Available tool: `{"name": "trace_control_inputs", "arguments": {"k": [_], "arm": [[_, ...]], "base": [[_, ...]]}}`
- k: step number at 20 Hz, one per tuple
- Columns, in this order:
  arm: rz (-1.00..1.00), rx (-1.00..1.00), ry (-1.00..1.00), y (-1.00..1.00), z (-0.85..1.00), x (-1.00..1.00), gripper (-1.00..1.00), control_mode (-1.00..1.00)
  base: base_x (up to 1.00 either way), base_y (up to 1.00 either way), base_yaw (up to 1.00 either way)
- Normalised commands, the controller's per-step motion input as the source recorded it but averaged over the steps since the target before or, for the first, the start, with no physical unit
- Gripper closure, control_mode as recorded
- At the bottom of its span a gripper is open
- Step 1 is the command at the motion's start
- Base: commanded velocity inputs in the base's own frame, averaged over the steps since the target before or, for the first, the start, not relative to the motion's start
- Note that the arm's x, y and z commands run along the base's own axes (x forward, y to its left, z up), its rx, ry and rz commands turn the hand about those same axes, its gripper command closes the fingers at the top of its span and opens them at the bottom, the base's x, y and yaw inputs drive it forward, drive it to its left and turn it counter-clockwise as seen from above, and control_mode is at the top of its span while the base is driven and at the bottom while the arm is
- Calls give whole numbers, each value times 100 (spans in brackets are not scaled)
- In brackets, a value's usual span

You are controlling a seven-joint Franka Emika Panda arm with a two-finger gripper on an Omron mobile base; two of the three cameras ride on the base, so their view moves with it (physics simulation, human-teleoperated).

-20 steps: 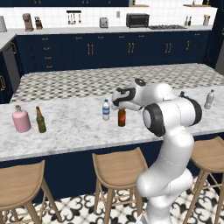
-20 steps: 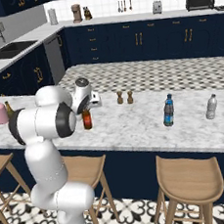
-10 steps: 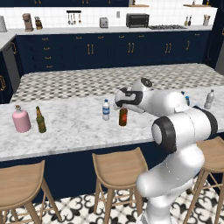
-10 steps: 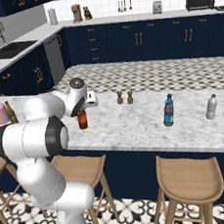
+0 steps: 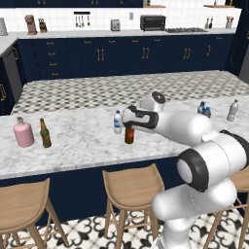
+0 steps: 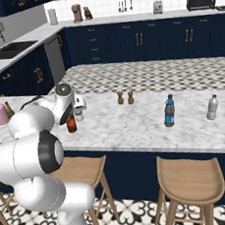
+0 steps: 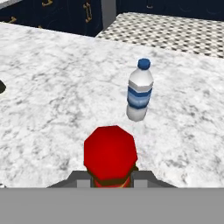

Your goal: Move the plastic bottles in the middle to the plastics group, and the glass bottles in the middle to the glass group.

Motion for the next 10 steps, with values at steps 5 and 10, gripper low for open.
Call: {"name": "trace_control_inputs", "arguments": {"k": [5, 10], "arm": [[8, 0, 0, 78, 11, -5, 100, -100], [12, 2, 0, 82, 2, 0, 100, -100]], "base": [[0, 0, 0], [0, 0, 0]]}}
